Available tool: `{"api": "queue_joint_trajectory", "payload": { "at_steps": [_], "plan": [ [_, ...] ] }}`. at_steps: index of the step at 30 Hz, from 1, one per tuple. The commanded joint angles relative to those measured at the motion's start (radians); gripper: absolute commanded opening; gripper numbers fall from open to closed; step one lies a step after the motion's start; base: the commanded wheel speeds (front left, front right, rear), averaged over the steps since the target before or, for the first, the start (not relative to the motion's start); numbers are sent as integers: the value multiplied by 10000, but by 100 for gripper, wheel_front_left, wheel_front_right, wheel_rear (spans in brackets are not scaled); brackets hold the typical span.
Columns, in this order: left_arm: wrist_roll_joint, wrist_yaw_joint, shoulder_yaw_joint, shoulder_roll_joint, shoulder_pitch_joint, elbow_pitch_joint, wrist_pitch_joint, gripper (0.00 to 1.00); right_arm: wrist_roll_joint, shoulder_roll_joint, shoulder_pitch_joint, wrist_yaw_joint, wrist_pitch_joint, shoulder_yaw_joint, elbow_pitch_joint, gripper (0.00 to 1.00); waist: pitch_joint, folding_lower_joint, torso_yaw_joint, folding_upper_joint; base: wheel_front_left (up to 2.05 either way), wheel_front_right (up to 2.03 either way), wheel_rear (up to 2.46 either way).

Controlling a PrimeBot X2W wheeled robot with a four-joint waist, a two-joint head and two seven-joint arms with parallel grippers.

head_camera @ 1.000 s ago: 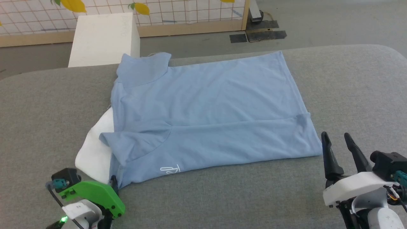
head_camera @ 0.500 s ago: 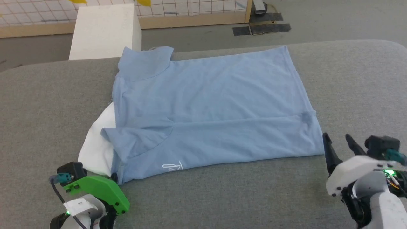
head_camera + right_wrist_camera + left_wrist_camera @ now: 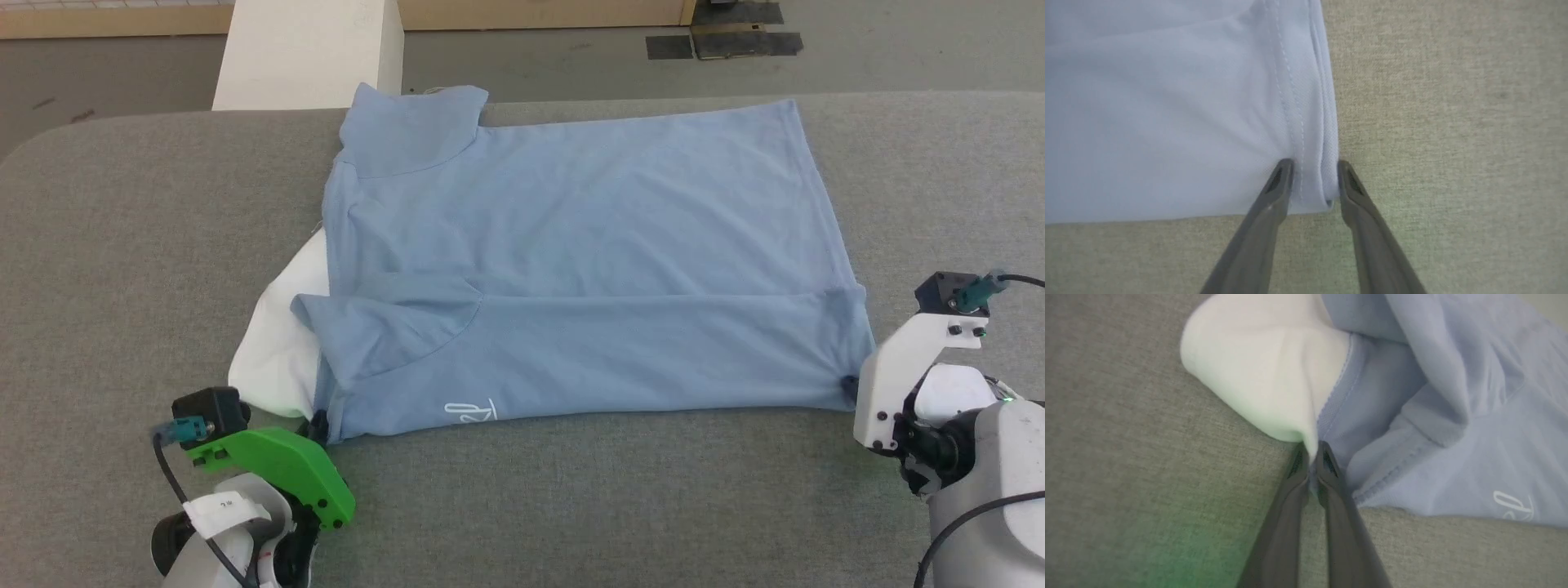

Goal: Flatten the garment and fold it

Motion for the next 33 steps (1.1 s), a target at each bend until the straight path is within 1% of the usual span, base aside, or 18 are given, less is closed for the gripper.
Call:
{"api": "queue_joint_trajectory", "payload": {
  "at_steps": [1, 2, 4, 6, 8, 9, 12, 14, 18, 22, 26, 30, 33],
  "plan": [
    [97, -14, -60, -61, 21, 229, 12, 0, -72, 29, 371, -17, 298, -18, 49, 0, -24, 0, 16, 0, 0, 0, 0],
    [113, -38, -68, -54, 22, 233, -44, 0, -61, 29, 419, -17, 291, -25, -138, 0, -50, 0, 25, 0, 0, 0, 0],
    [197, -82, -59, -27, 9, 215, -298, 0, 34, 29, 549, -17, -59, -19, -574, 0, -142, 0, 37, 0, 0, 0, 0],
    [344, -100, -28, 9, 2, 150, -693, 0, 283, 29, 734, -17, -714, 59, -1002, 0, -271, 0, 56, 0, 0, 0, 0],
    [516, -100, 15, 54, 47, 102, -1155, 0, 516, 29, 969, -17, -1574, 141, -1421, 0, -414, 0, 65, 0, 0, 0, 0],
    [648, -72, 13, 104, 104, 70, -1380, 0, 635, 29, 1109, -17, -2172, 142, -1677, 0, -505, 0, 72, 0, 0, 0, 0],
    [885, 101, 34, 191, 446, -169, -1796, 0, 946, 29, 1694, -17, -3450, 333, -2230, 0, -810, 0, 67, 0, 0, 0, 0],
    [946, 235, 53, 252, 783, -446, -1873, 0, 1152, 29, 2155, -17, -4003, 434, -2565, 0, -992, 0, 50, 0, 0, 0, 0],
    [1068, 619, 146, 496, 1603, -1259, -1806, 0, 1613, 29, 3110, -17, -4575, 430, -3089, 0, -1171, 0, 6, 0, 0, 0, 0],
    [1242, 1148, 144, 808, 2524, -2205, -1341, 0, 1944, 29, 4090, -17, -4376, 171, -3388, 0, -1251, 0, -35, 0, 0, 0, 0],
    [1366, 1612, -52, 1186, 3423, -2927, -387, 0, 1963, 30, 4981, -17, -3462, -62, -3518, 0, -1230, 0, -97, 0, 0, 0, 0],
    [1253, 1730, -362, 1374, 3907, -3274, 540, 0, 1943, 30, 5466, -17, -2509, -99, -3336, 0, -1133, 0, -94, 0, 0, 0, 0],
    [1176, 1714, -609, 1492, 3988, -3141, 1171, 0, 1868, 30, 5487, -17, -2144, -105, -3134, 0, -1088, 0, -116, 0, 0, 0, 0]
  ]
}}
